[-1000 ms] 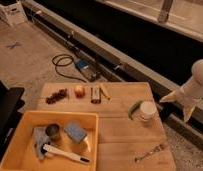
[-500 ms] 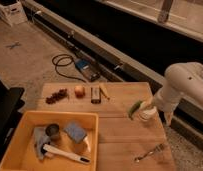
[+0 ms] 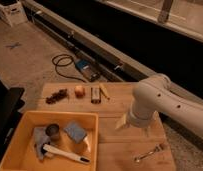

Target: Place sponge in paper cup

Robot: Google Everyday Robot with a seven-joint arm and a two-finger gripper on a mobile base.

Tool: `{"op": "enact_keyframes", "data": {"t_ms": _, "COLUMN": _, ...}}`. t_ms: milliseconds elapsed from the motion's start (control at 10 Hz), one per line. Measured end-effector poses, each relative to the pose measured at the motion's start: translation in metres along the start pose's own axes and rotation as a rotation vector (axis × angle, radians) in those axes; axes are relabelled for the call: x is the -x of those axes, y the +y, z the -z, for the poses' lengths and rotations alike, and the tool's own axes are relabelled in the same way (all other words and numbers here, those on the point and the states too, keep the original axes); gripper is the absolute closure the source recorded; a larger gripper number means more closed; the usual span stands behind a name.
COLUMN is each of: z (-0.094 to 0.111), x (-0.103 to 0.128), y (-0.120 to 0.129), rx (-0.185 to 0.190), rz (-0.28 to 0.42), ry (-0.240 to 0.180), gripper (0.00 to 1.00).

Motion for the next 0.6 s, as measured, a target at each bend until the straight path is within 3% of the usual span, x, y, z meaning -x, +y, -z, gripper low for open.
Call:
{"op": "enact_keyframes", "data": {"t_ms": 500, "z": 0.002, "x": 0.003, "y": 0.000, "rx": 0.003, "rz": 0.021, "ry": 0.010, "gripper": 0.20}}
{"op": "enact_keyframes", "data": {"t_ms": 600, "z": 0.011, "x": -0.001, "y": -0.008, "rx": 0.008, "rz": 0.049, "ry": 0.048, "gripper": 0.20}}
